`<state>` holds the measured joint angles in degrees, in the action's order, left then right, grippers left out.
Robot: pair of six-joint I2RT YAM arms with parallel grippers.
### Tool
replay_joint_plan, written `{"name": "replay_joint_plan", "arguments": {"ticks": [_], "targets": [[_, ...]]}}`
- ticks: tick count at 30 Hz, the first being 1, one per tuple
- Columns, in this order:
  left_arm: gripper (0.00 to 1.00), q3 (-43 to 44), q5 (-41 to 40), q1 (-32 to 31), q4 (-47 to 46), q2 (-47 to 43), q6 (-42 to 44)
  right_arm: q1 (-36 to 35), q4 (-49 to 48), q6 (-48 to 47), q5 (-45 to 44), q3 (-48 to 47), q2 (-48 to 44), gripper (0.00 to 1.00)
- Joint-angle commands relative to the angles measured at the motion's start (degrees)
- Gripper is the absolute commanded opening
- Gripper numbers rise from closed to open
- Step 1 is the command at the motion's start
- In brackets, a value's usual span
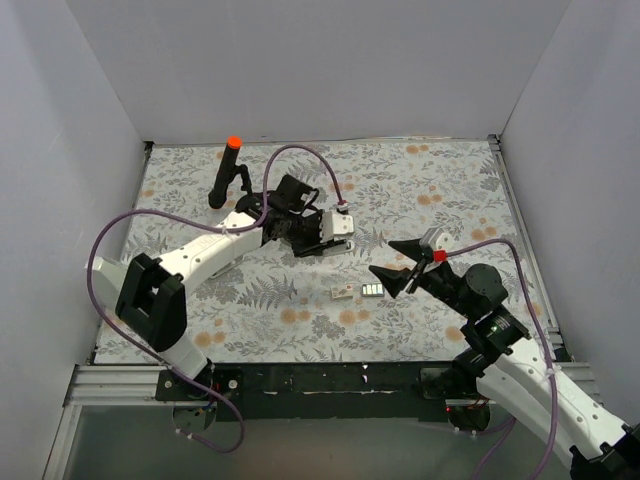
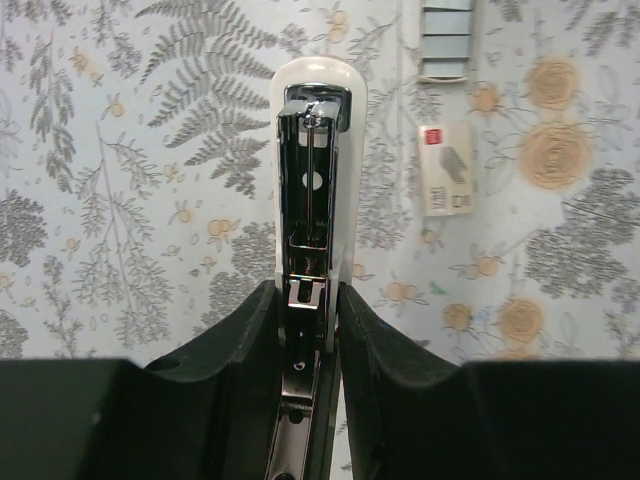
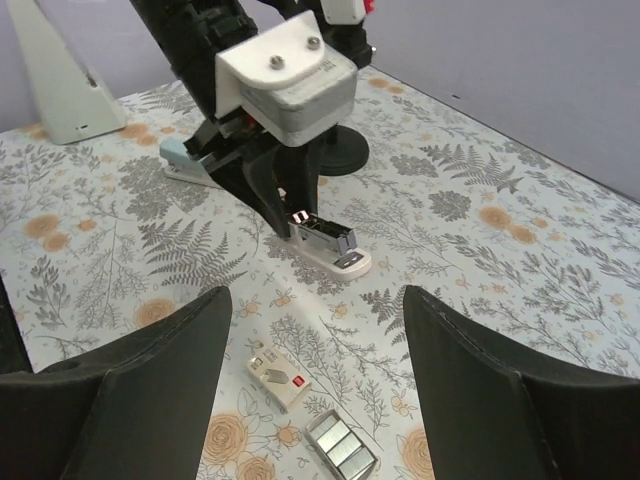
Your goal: Load the staples into the stapler
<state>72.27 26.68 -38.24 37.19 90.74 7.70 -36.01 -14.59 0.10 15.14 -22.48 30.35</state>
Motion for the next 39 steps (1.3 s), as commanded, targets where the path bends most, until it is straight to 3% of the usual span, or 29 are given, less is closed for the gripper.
{"name": "replay_joint_plan", "arguments": {"ticks": [1, 12, 29, 32, 36, 39], "targets": [[0.00, 7.95, -5.93, 0.80, 3.06, 5.84, 3.19, 0.15, 2.63, 1.48, -6.25, 0.51, -4.24, 0.77], [0.00, 20.97, -15.16, -2.62, 10.44, 21.31, 5.57, 0.06, 10.98, 2.98, -10.74, 0.51, -13.73, 0.77], [0.00, 23.00, -25.62, -9.40, 12.38, 28.88, 5.74, 0.06, 10.28, 3.24, -10.65, 1.65, -15.14, 0.77], [0.04, 22.56, -25.97, -9.84, 11.77, 28.88, 5.57, 0.06, 10.11, 3.15, -10.65, 1.82, -15.23, 0.78], [0.24, 22.65, -28.08, -9.93, 11.06, 28.27, 4.86, 0.06, 9.76, 3.33, -10.13, 2.09, -15.23, 0.78], [0.32, 22.56, -28.70, -9.93, 10.45, 27.04, 4.43, 0.15, 9.84, 3.24, -9.86, 2.09, -15.32, 0.77]]}}
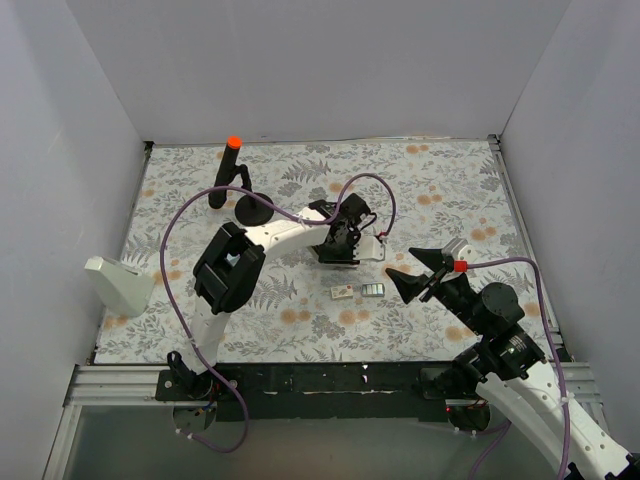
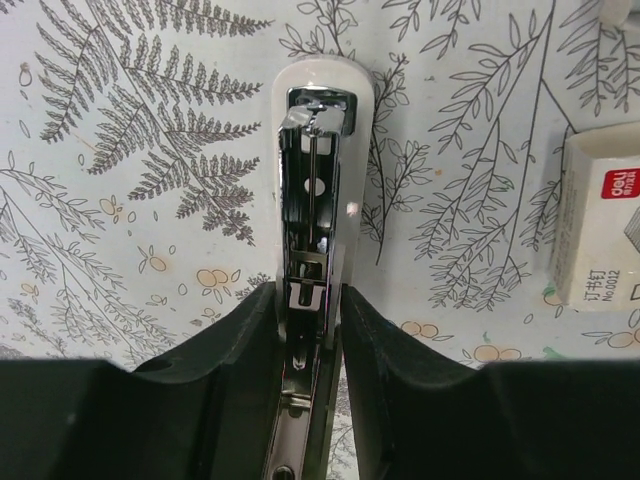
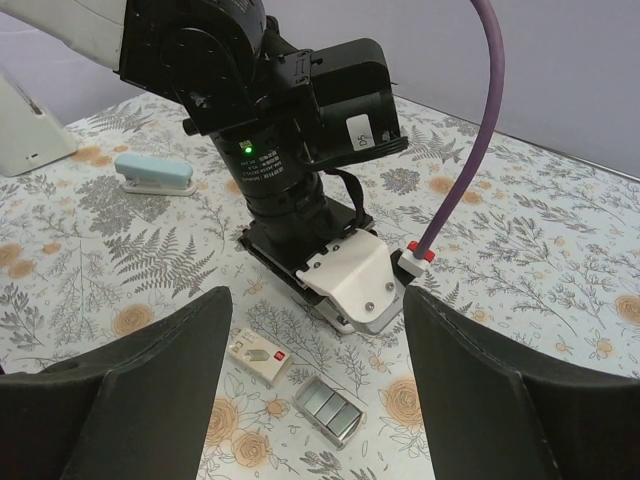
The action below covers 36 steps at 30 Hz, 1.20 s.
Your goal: Load the staples into the stapler
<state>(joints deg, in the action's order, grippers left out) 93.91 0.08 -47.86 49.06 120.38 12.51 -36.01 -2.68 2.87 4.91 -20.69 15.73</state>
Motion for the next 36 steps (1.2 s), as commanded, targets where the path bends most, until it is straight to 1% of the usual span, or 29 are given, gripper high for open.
{"name": "replay_joint_plan", "arguments": {"ticks": [1, 2, 3, 6, 7, 9, 10, 11, 14, 15, 16, 17, 18, 19, 21, 22, 23, 25, 26, 27, 29, 31, 32, 34, 35, 36], "targets": [[0.35, 0.93, -2.45, -0.31, -1.86, -3.30, -0.38, 0.06, -2.07, 0.47, 0.45, 0.30, -0.78, 0.78], [0.36, 1.01, -2.45, -0.31, -2.03, -3.57, -0.56, 0.06, -2.07, 0.47, 0.54, 0.30, -0.78, 0.78], [0.43, 0.93, -2.45, -0.31, -2.38, -4.01, -0.65, 0.06, -2.16, 0.47, 0.80, 0.30, -0.87, 0.78], [0.58, 0.75, -2.63, -0.31, -3.97, -5.41, -1.00, 0.06, -1.98, 0.55, 0.89, 0.30, -0.87, 0.78], [0.66, 0.75, -2.63, -0.31, -4.84, -5.76, -1.17, 0.06, -1.89, 0.55, 0.98, 0.38, -0.87, 0.78], [0.69, 0.84, -2.63, -0.22, -5.81, -6.99, -2.40, 0.06, -1.89, 0.64, 0.98, 0.30, -0.96, 0.78], [0.76, 0.92, -2.63, -0.22, -6.77, -7.61, -3.01, 0.06, -1.72, 0.55, 1.07, 0.21, -1.13, 0.78], [0.78, 1.01, -2.02, -0.05, -7.39, -8.40, -3.89, 0.06, -1.72, 0.55, 1.07, 0.04, -1.22, 0.78], [0.87, 0.05, -0.17, 1.09, -11.95, -13.31, -8.28, 0.06, -1.54, 0.47, 1.07, -0.14, -1.49, 0.78], [0.89, -1.00, 1.40, 1.45, -13.88, -17.15, -10.99, 0.06, -1.54, 0.38, 1.07, -0.06, -1.49, 0.78], [0.91, -3.36, 1.85, 1.88, -17.38, -19.11, -11.89, 0.06, -1.54, 0.38, 1.07, -0.14, -1.40, 0.77], [0.93, -4.95, 2.03, 2.59, -18.90, -21.39, -12.16, 0.06, -1.54, 0.38, 1.24, -0.23, -1.40, 0.78], [0.94, -6.36, 1.68, 2.85, -20.39, -23.33, -13.99, 0.06, -1.54, 0.20, 1.42, -0.23, -1.49, 0.78], [0.95, -7.59, 1.33, 3.20, -22.93, -27.44, -16.36, 0.06, -1.54, 0.38, 1.42, -0.23, -1.49, 0.78], [0.96, -10.76, 0.81, 4.87, -24.44, -30.89, -20.05, 0.06, -1.54, 0.29, 1.51, -0.23, -1.58, 0.78], [0.96, -11.46, 0.63, 5.57, -24.62, -34.21, -24.51, 0.15, -1.63, 0.20, 1.51, -0.23, -1.58, 0.78], [0.95, -12.77, 0.63, 7.58, -24.71, -35.64, -26.90, 0.06, -1.63, 0.20, 1.68, -0.23, -1.58, 0.77], [0.95, -15.06, -3.14, 9.79, -25.32, -39.15, -31.56, 0.06, -1.72, 0.20, 1.86, -0.32, -1.49, 0.78], [0.95, -16.38, -3.76, 12.24, -25.33, -42.56, -34.72, 0.15, -1.80, 0.20, 2.12, -0.32, -1.49, 0.78], [0.97, -19.78, -4.99, 13.30, -25.41, -44.07, -36.40, 0.06, -1.80, 0.20, 2.21, -0.23, -1.40, 0.77], [0.98, -23.23, -10.76, 16.02, -24.80, -48.11, -39.30, 0.06, -2.07, 0.11, 2.56, -0.23, -1.23, 0.78], [0.98, -27.54, -14.56, 18.23, -22.97, -49.88, -41.94, 0.06, -2.07, 0.11, 2.65, -0.14, -1.31, 0.78], [0.98, -28.59, -15.36, 21.37, -22.00, -51.19, -45.09, 0.06, -2.07, 0.20, 3.00, -0.23, -1.14, 0.78], [0.98, -32.55, -15.20, 25.25, -20.85, -52.61, -48.44, 0.15, -2.07, 0.20, 3.35, -0.14, -1.14, 0.78], [0.97, -33.78, -14.76, 29.10, -20.85, -53.22, -50.03, 0.15, -2.24, 0.20, 3.62, -0.14, -1.05, 0.77], [0.98, -35.18, -15.10, 30.79, -21.02, -54.45, -54.04, 0.06, -2.24, 0.20, 3.71, -0.14, -1.05, 0.78]]}}
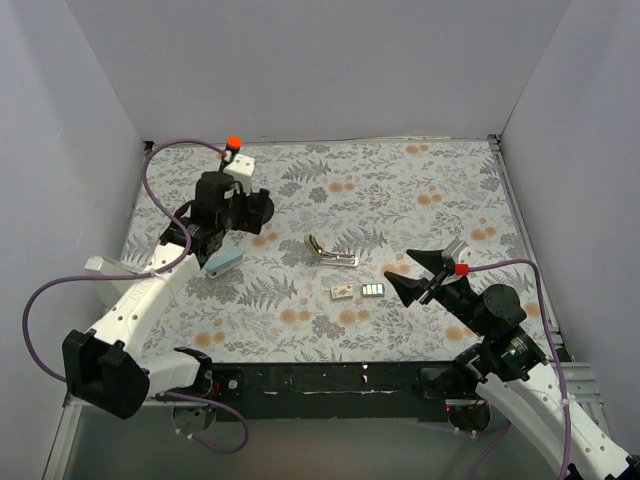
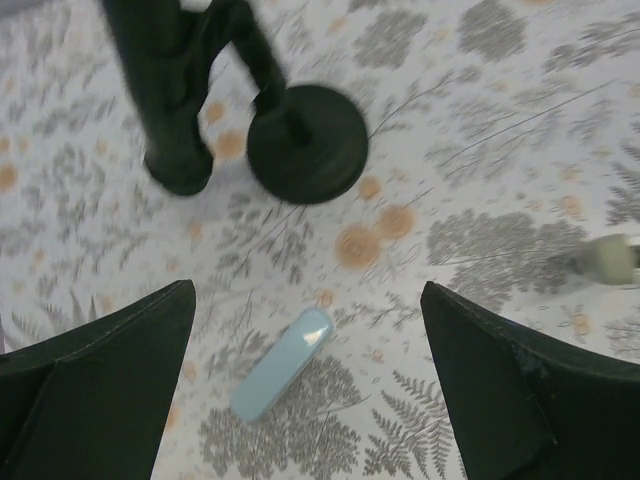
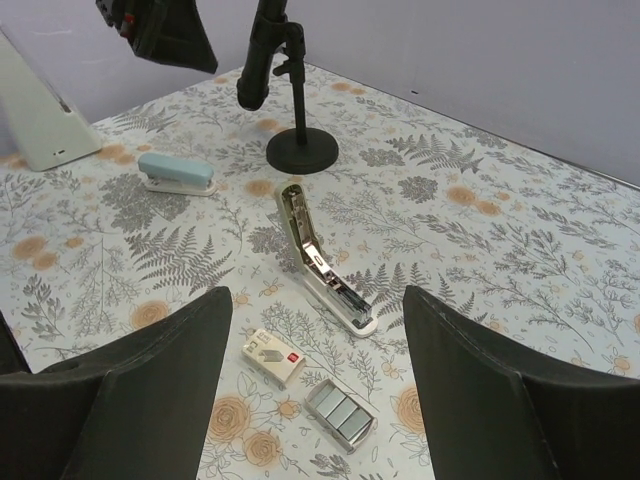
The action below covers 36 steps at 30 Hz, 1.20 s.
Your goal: Load the staples into the stapler
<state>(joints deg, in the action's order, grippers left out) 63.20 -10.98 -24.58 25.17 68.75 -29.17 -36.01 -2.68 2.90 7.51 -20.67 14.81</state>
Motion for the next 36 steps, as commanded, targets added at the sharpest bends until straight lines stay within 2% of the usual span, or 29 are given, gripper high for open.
{"name": "replay_joint_plan", "arguments": {"ticks": [1, 5, 9, 11, 22, 36], "targets": [[0.98, -6.75, -4.22, 9.09, 2.00, -3.27, -14.06, 0.15, -2.33, 0.18, 1.19, -0.08, -0.13, 0.77], [0.98, -13.18, 0.34, 17.08, -2.13, -4.85, -20.83, 0.06, -2.60, 0.18, 1.72, 0.01, -0.04, 0.78], [0.98, -18.10, 4.91, 21.49, -6.88, -4.24, -25.49, 0.06, -2.07, 0.27, 2.25, 0.10, -0.57, 0.78], [0.98, -20.64, 9.91, 23.60, -9.78, -3.72, -27.69, 0.06, -2.07, 0.27, 2.42, 0.10, -0.74, 0.78], [0.98, -25.14, 15.63, 26.78, -16.11, 2.17, -28.14, 0.06, -2.60, 0.44, 3.48, 0.63, -0.74, 0.77], [0.98, -23.91, 22.76, 27.83, -13.04, 11.40, -29.80, 0.06, -2.95, 0.44, 3.30, 1.07, -2.15, 0.77]]}}
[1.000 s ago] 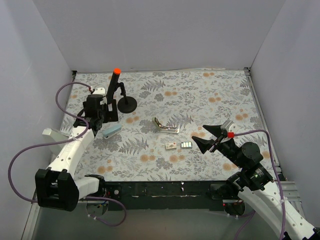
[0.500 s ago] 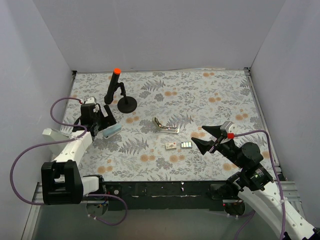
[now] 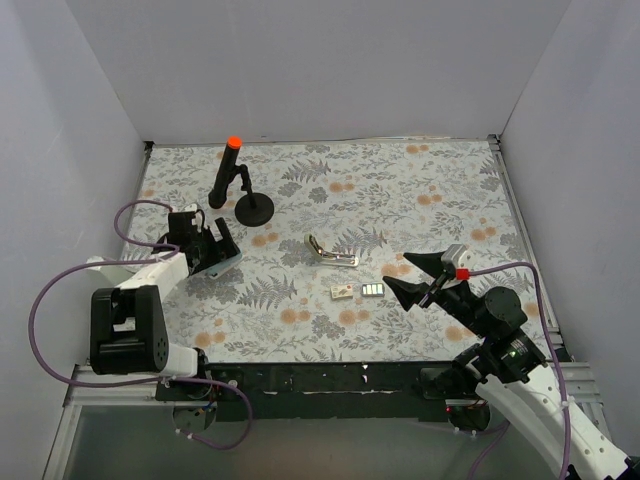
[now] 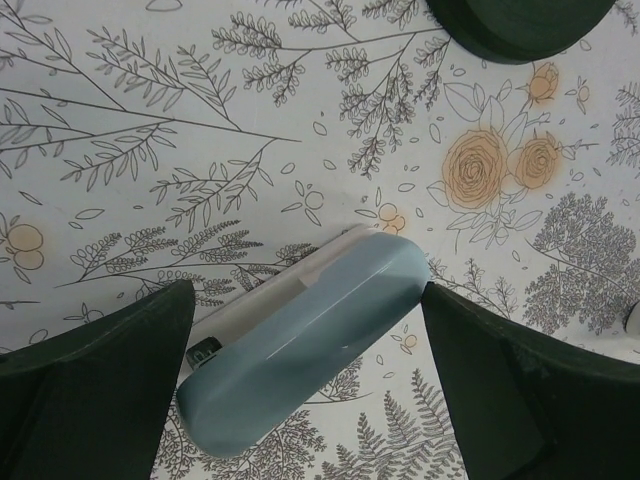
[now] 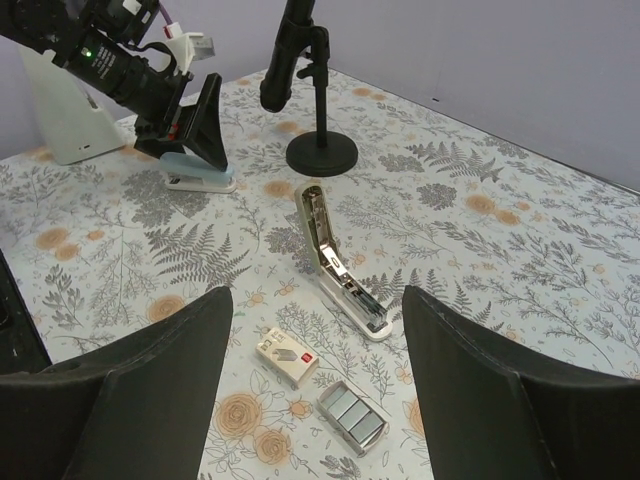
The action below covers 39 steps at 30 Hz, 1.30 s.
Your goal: Load the staples into the stapler
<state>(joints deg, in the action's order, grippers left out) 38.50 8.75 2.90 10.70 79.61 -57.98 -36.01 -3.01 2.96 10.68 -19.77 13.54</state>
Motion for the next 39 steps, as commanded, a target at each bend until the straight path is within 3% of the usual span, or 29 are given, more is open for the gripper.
{"name": "replay_joint_plan", "arguments": {"ticks": [1, 15, 26, 34, 39], "targets": [[0.98, 0.61, 4.07, 0.36, 1.60, 0.72, -1.26, 0.06, -2.62, 0.38, 0.05, 0.17, -0.97, 0.76], [0.98, -2.81, 19.01, 0.44, 1.35, -2.35, -11.72, 0.06, -3.15, 0.38, 0.04, 0.35, -1.06, 0.76], [0.98, -4.93, 21.57, 0.18, -0.86, -6.74, -16.29, 0.06, -3.41, 0.29, 0.31, 0.35, -0.53, 0.76], [0.98, 3.85, 13.32, 0.09, 10.39, -15.36, -4.44, 0.06, -2.97, 0.29, 0.48, 0.08, -0.62, 0.76], [0.98, 10.27, 7.27, -0.61, 17.14, -16.16, 5.57, 0.15, -3.41, 0.20, 1.01, 0.08, -0.62, 0.76]]}}
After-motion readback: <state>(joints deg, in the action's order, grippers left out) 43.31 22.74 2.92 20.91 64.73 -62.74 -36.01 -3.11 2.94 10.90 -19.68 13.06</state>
